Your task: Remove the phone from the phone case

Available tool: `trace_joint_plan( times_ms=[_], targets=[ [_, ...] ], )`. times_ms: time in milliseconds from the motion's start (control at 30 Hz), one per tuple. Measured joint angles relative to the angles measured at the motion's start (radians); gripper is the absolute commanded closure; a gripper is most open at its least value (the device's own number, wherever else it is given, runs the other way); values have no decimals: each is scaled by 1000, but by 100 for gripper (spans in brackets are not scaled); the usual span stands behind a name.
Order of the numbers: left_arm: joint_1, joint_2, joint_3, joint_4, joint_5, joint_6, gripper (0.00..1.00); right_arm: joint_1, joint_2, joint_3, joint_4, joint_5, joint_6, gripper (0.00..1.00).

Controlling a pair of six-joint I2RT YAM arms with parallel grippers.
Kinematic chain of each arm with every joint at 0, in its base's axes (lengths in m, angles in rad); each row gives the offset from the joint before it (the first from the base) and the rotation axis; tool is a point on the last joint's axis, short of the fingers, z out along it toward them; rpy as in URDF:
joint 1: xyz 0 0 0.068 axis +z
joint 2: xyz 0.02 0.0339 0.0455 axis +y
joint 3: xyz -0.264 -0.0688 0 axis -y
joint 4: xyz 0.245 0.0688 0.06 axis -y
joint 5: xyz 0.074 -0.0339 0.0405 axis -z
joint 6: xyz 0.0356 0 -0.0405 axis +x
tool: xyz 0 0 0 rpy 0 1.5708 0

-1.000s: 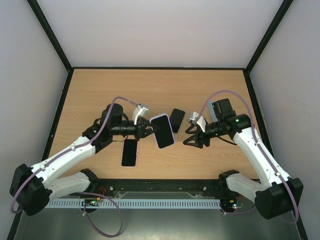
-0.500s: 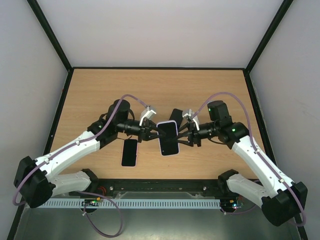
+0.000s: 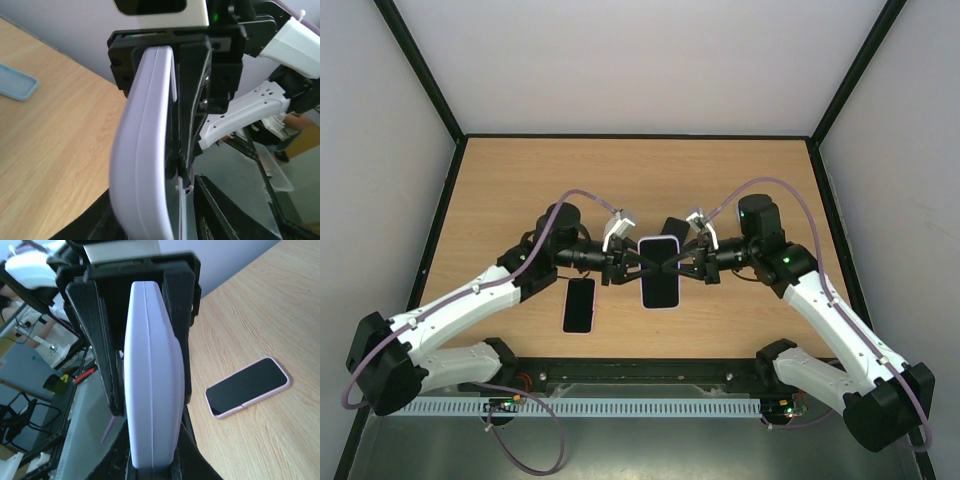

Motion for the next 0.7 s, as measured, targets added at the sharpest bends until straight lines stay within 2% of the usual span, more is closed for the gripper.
trace_joint_plan(
  times_ms=[67,200,300,400,567,700],
  targets=[
    [-3,-20,-26,40,-36,-17,66,-1,0,0,45,-1,54,98],
    [-9,-47,-92,124,-87,-68,79,-2,1,0,109,0,133,98],
    [-16,-48,-98,163,-109,-90,80,-6,5,-1,122,6,155,98],
    [-19,-51,-105,184,-125,-101,77,-7,2,-1,124,6,155,98],
    [-19,-52,-108,206,-132,-117,87,-6,-2,-12,127,8,154,98],
    [-19,-52,-110,224,-107,-143,92,-7,-8,-12,130,3,126,84]
  ],
)
